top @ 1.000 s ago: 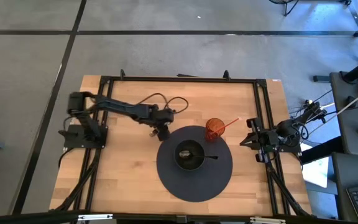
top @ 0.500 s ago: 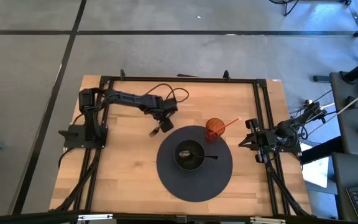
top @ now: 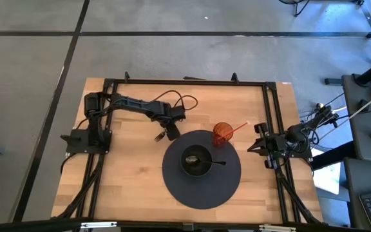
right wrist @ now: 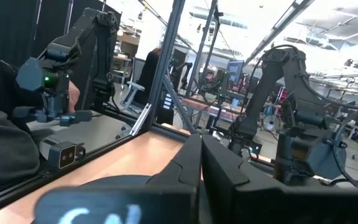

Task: Pick & Place Utensil
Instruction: Put the black fork into the black bowl, then return to Home Position

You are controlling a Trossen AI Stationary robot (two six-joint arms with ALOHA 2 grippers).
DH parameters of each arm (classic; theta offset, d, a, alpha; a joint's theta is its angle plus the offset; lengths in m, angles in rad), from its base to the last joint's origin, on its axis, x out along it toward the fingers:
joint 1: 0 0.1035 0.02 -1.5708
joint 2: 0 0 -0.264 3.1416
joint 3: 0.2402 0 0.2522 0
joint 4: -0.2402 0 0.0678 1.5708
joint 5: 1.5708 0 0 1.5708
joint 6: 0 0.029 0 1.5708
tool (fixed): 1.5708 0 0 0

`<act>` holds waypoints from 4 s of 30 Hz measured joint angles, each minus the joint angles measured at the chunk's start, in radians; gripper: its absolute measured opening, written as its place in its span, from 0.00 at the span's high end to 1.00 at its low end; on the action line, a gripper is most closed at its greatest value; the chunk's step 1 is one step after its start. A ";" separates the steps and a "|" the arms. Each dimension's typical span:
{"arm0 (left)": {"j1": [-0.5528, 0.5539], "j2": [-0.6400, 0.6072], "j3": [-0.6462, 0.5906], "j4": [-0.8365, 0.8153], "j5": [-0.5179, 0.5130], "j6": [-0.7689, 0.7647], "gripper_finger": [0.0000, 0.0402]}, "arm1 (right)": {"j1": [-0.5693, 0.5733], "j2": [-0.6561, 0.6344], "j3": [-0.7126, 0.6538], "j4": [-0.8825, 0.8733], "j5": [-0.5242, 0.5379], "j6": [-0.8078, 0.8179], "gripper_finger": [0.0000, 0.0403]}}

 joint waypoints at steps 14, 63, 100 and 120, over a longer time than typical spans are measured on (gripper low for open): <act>-0.054 -0.083 -0.011 0.080 -0.201 0.106 0.99 | 0.000 0.000 0.000 0.000 0.000 0.000 0.96; -0.285 -0.015 0.041 0.761 1.072 1.324 1.00 | 0.000 0.000 0.000 0.115 0.071 -0.076 0.96; -0.246 0.076 0.042 0.761 0.956 1.236 0.94 | 0.000 0.000 0.000 0.121 0.072 -0.071 0.96; -0.246 0.074 0.042 0.763 0.937 1.227 1.00 | 0.000 0.000 0.000 0.119 0.071 -0.054 0.96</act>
